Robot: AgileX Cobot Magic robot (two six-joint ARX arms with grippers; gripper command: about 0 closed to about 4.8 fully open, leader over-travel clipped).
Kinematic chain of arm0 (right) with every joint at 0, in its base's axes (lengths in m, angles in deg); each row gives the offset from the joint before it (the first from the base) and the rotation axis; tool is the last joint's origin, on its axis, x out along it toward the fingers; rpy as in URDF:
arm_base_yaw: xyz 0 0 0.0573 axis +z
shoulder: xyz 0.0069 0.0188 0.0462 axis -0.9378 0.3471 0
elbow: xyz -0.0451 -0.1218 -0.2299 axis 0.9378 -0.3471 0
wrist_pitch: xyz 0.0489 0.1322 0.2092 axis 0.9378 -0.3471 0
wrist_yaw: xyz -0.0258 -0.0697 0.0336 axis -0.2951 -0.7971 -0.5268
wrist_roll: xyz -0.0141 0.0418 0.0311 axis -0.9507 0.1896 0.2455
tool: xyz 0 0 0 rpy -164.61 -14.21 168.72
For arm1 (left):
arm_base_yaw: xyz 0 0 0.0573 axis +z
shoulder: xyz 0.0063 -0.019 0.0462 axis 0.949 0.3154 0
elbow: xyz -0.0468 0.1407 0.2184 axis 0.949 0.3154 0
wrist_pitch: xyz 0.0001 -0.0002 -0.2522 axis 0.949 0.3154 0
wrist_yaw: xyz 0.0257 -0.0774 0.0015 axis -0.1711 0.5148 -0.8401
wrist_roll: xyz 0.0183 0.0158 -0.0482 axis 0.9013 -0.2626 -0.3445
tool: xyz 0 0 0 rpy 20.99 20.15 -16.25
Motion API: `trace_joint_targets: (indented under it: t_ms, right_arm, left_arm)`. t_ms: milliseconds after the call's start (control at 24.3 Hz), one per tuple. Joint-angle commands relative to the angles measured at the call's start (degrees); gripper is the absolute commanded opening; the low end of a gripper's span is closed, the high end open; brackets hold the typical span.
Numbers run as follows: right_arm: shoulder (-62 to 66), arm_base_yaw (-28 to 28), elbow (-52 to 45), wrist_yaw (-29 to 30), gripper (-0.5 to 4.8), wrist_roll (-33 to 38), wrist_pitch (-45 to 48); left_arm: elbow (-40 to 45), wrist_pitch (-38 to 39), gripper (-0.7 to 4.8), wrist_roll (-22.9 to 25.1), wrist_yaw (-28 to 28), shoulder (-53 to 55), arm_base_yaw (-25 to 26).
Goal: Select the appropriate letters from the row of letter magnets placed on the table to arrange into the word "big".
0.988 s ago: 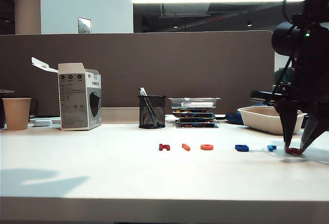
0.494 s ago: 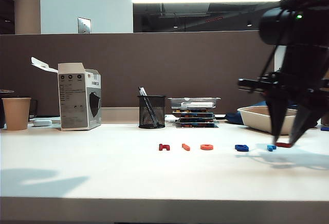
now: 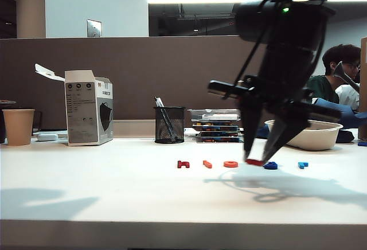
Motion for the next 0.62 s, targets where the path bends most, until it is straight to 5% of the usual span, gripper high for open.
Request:
trace_joint_targets:
  t_ms: [41, 617]
  right_arm:
    - [1.62, 2.38, 0.00, 0.31, 0.84, 1.14, 1.70]
    - [4.59, 7.82, 0.00, 0.37, 0.84, 4.44, 3.50]
  left_arm:
    - [-0.15, -0.37, -0.05, 0.26, -0.24, -0.13, 0.09]
    - [-0.15, -0.37, -0.05, 0.26, -0.24, -0.13, 0.09]
